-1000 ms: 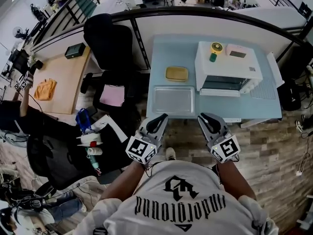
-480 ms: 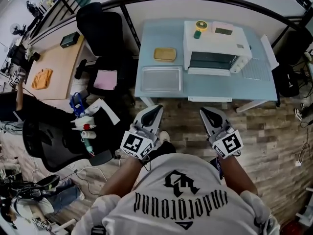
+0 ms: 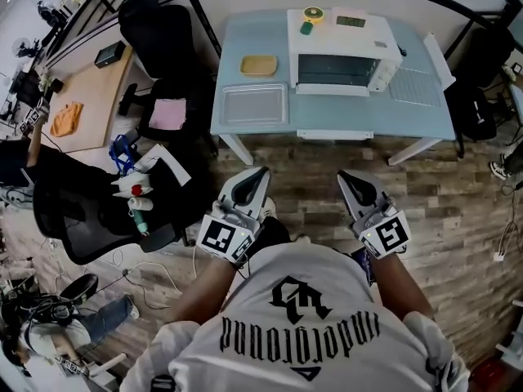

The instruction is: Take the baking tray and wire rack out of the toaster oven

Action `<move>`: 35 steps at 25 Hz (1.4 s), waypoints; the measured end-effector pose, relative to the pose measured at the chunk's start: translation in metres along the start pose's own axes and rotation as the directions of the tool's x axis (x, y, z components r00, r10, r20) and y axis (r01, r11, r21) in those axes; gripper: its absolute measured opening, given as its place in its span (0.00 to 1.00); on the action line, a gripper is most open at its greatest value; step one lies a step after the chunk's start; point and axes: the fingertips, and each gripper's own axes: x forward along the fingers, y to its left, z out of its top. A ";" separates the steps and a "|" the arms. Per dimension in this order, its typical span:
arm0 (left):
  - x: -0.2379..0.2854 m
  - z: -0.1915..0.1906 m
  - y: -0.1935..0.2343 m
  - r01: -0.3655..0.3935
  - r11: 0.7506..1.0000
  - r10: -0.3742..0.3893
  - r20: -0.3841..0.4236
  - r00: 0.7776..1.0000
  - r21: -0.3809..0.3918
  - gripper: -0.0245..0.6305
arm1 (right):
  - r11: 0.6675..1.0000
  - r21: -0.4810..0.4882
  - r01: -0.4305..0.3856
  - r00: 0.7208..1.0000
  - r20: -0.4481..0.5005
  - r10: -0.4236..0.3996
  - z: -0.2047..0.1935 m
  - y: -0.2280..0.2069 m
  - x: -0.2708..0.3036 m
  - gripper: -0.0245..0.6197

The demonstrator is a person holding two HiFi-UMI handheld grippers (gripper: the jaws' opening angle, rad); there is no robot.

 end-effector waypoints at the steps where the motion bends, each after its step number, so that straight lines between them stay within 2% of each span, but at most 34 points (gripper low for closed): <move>1: -0.003 0.001 -0.005 -0.001 1.000 0.001 0.001 1.000 0.005 0.04 | 1.000 -0.005 0.000 1.000 0.000 0.000 0.001 0.001 -0.007 0.05; 7: -0.024 0.002 -0.029 0.004 1.000 -0.004 0.003 1.000 0.004 0.04 | 0.999 -0.036 0.001 1.000 0.006 -0.001 0.006 0.012 -0.039 0.05; 10: -0.032 0.002 -0.040 0.012 0.999 -0.012 -0.005 1.000 0.040 0.04 | 0.999 -0.040 0.009 1.000 0.001 -0.009 0.006 0.015 -0.052 0.05; 20: -0.058 0.011 -0.057 0.007 0.998 -0.006 -0.004 1.000 0.064 0.04 | 0.999 -0.050 0.005 1.000 0.010 -0.005 0.010 0.042 -0.069 0.05; 22: -0.061 0.009 -0.058 -0.005 0.999 0.006 -0.014 1.000 0.045 0.04 | 0.999 -0.041 0.001 1.000 0.008 0.000 0.010 0.047 -0.069 0.05; 26: -0.069 0.012 -0.053 -0.026 0.997 0.024 0.021 0.999 0.068 0.04 | 0.999 -0.046 -0.009 1.000 0.026 0.010 0.012 0.054 -0.065 0.05; 35: -0.075 0.012 -0.050 -0.035 0.997 0.035 0.014 0.999 0.063 0.04 | 0.999 -0.045 -0.018 1.000 0.024 0.019 0.014 0.059 -0.062 0.05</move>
